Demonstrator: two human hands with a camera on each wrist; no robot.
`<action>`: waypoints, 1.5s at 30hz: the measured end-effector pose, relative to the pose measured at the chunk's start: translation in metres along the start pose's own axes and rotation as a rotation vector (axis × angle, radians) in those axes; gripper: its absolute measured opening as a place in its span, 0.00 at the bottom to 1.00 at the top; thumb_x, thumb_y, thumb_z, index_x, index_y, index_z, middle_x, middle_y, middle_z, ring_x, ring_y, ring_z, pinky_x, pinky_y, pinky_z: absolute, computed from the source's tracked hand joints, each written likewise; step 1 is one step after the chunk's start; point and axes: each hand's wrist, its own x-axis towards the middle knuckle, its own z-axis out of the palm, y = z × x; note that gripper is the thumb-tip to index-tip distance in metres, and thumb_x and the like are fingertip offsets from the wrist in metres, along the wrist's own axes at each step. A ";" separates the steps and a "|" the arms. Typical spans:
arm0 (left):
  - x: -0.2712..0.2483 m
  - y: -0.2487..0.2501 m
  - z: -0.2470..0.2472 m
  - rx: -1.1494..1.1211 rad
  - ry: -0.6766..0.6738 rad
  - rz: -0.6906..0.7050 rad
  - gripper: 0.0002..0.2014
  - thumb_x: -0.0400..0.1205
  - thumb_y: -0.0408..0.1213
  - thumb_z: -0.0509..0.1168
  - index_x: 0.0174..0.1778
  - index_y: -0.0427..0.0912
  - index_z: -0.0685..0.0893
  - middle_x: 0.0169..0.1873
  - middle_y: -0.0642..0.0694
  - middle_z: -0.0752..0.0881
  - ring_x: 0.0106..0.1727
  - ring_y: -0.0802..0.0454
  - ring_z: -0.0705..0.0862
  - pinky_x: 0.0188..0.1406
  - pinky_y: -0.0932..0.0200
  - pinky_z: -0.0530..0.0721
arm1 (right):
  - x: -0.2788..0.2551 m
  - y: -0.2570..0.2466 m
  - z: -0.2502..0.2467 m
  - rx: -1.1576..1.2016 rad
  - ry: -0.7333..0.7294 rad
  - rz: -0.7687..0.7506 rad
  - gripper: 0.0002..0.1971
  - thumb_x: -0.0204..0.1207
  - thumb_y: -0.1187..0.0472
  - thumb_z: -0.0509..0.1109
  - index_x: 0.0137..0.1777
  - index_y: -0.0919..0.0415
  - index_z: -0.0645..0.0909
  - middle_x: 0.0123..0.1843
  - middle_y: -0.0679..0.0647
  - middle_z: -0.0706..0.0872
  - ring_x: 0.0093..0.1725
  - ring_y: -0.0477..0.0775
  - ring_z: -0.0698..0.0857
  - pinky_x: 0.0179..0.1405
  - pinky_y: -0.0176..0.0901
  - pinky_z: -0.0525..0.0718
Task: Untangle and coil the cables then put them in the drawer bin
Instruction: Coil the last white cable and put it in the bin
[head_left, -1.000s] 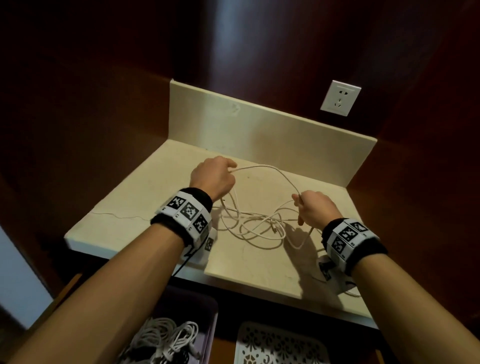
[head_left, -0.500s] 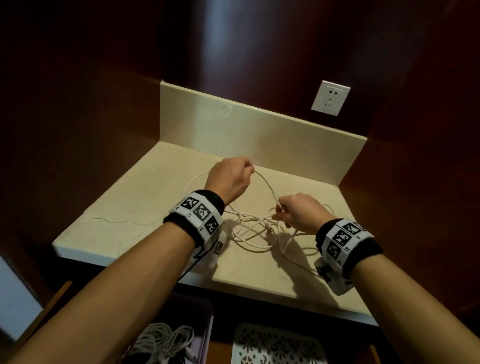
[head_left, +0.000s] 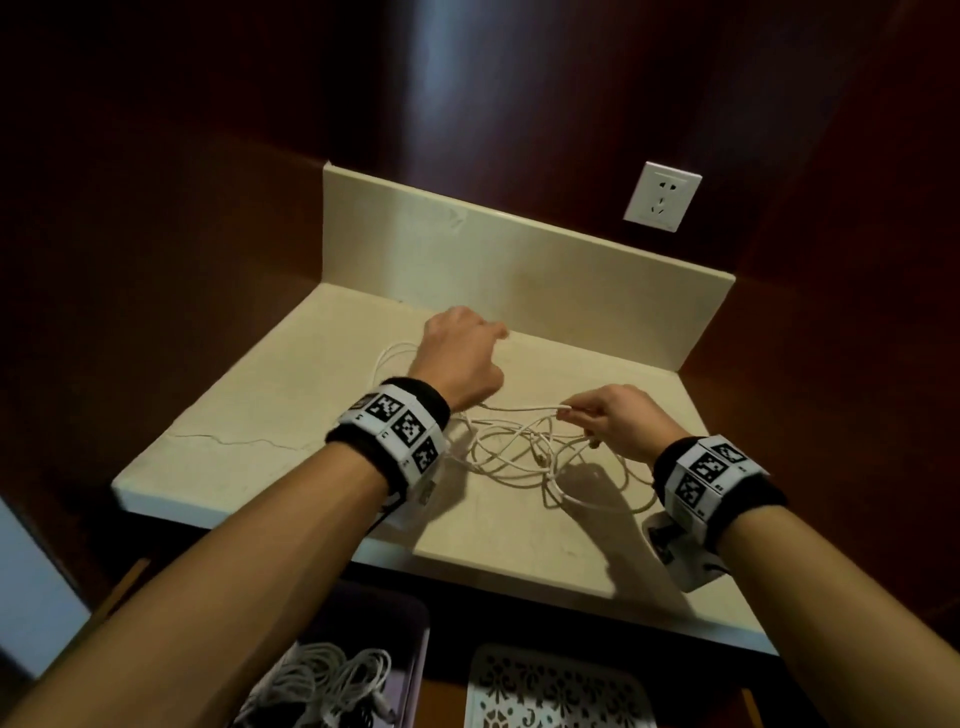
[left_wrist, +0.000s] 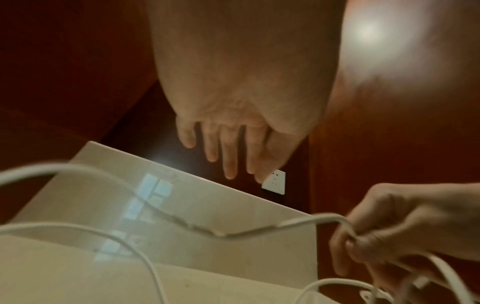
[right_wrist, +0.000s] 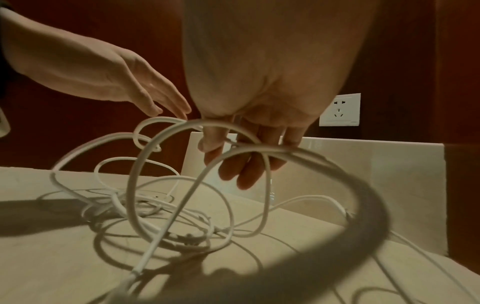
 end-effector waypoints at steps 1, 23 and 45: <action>-0.001 0.005 0.004 -0.023 -0.046 0.052 0.24 0.78 0.34 0.63 0.72 0.52 0.79 0.67 0.47 0.81 0.72 0.47 0.73 0.75 0.48 0.65 | 0.001 -0.004 0.000 -0.002 0.022 -0.017 0.12 0.82 0.48 0.66 0.57 0.49 0.88 0.36 0.50 0.89 0.37 0.49 0.86 0.44 0.42 0.81; 0.001 -0.027 -0.007 -0.284 0.055 -0.318 0.12 0.82 0.37 0.59 0.47 0.44 0.89 0.39 0.45 0.91 0.43 0.44 0.89 0.50 0.53 0.85 | -0.003 0.019 0.006 -0.180 0.009 0.175 0.12 0.86 0.56 0.59 0.46 0.58 0.83 0.44 0.53 0.90 0.46 0.55 0.88 0.51 0.49 0.85; 0.003 -0.014 0.003 -0.383 0.240 -0.115 0.13 0.85 0.51 0.62 0.59 0.54 0.89 0.42 0.53 0.92 0.44 0.52 0.87 0.48 0.57 0.83 | -0.009 -0.018 0.007 -0.240 -0.018 -0.035 0.07 0.81 0.59 0.68 0.56 0.56 0.82 0.53 0.54 0.88 0.54 0.57 0.84 0.54 0.48 0.82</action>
